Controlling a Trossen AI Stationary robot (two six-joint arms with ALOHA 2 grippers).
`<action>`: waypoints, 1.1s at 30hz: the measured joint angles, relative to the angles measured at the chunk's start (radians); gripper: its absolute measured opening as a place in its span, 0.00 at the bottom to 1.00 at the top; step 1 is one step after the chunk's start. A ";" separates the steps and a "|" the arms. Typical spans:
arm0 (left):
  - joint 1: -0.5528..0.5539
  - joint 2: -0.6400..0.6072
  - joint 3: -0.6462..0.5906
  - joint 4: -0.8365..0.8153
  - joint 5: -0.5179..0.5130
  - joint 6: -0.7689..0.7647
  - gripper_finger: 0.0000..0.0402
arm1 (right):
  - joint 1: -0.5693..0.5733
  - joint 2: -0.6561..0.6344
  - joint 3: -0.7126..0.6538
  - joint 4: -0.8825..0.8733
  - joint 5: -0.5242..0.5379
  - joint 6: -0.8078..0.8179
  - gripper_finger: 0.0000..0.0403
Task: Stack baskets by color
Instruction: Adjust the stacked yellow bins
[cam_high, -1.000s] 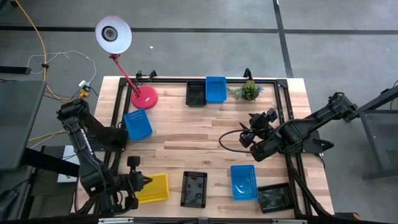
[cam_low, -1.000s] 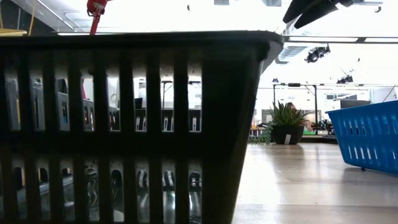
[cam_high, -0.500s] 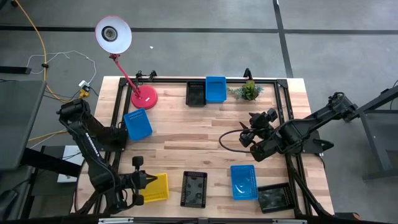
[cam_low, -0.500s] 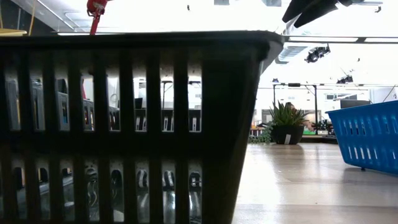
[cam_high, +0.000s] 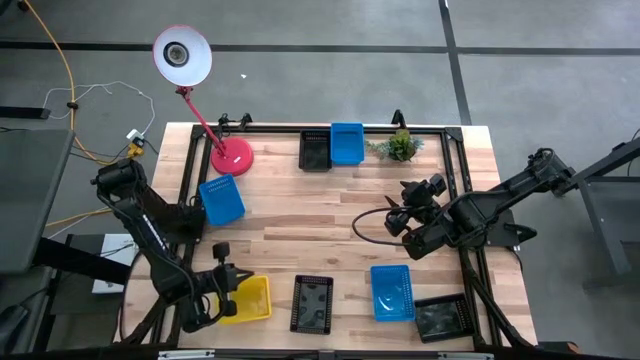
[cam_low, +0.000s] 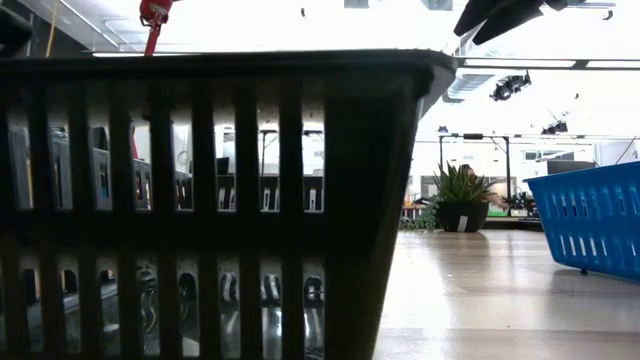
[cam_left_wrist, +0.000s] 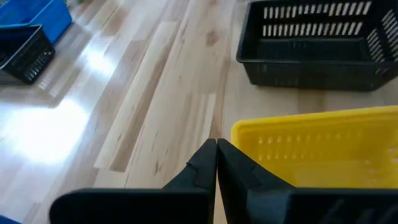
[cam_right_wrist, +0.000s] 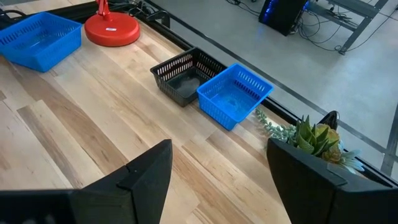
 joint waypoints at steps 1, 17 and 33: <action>0.000 0.000 0.006 -0.003 0.001 0.011 0.00 | 0.000 0.000 0.000 0.000 0.000 0.000 0.62; 0.056 -0.077 0.067 0.115 0.419 0.128 0.00 | 0.001 0.000 0.000 -0.084 -0.108 0.036 0.62; 0.114 -0.076 0.066 -0.151 0.765 -0.102 0.00 | 0.002 0.056 0.000 -0.097 -0.108 0.034 0.62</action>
